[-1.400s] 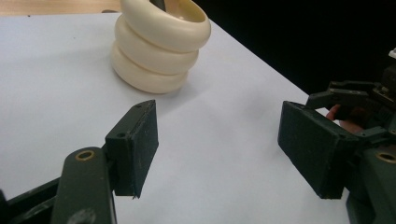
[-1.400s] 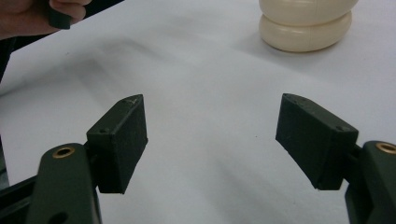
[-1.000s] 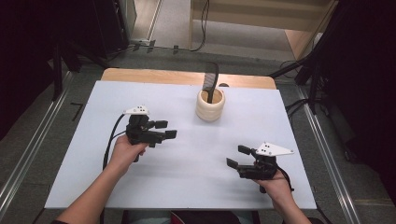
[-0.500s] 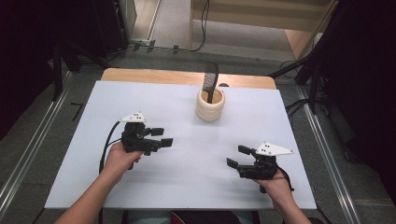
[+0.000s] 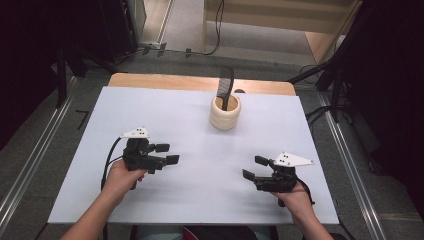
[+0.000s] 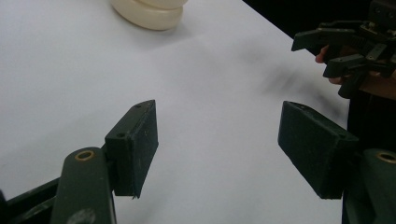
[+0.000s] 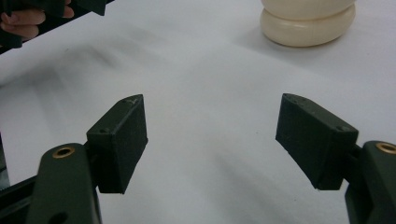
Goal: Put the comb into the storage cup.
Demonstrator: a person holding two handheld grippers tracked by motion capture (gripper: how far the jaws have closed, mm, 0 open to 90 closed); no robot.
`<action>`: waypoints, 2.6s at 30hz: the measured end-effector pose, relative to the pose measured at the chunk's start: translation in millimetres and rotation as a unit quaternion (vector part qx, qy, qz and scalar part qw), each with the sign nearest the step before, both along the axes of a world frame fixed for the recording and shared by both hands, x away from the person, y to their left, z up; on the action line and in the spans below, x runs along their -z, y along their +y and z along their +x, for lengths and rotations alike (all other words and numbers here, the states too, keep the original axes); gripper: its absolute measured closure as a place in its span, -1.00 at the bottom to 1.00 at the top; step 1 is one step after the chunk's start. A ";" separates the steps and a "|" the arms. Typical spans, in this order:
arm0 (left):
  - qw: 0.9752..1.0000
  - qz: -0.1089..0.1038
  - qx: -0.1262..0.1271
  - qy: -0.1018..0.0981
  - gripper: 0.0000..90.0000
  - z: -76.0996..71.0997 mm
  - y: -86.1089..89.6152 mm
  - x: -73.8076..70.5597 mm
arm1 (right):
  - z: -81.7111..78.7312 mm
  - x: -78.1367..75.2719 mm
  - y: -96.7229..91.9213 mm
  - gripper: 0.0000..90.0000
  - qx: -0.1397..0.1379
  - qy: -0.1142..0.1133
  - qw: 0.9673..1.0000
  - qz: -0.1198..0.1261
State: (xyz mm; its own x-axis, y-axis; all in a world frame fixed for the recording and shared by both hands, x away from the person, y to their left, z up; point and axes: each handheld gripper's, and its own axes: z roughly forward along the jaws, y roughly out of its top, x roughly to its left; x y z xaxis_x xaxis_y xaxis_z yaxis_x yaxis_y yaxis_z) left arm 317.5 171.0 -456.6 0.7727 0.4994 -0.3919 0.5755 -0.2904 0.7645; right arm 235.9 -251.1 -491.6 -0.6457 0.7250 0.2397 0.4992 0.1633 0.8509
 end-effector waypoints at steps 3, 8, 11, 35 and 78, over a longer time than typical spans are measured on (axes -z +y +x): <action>1.000 0.003 -0.002 0.002 -0.34 -2.7 2.7 0.6 | 0.1 0.1 0.2 -0.49 -0.002 0.000 1.000 0.002; 1.000 0.011 -0.001 0.004 -0.34 -6.9 8.7 3.0 | -0.3 -0.4 -0.1 -0.49 -0.001 0.001 1.000 0.002; 1.000 0.015 -0.003 0.009 -0.34 -9.2 12.5 4.5 | 0.0 -0.3 -0.1 -0.49 -0.001 0.001 1.000 0.003; 0.999 0.033 -0.015 0.003 -0.34 -26.0 36.0 3.7 | 0.2 -0.1 -1.0 -0.49 0.001 0.003 1.000 -0.001; 0.998 0.048 -0.026 0.004 -0.34 -30.9 48.3 6.5 | 1.0 0.9 0.3 -0.49 -0.005 0.006 1.000 -0.002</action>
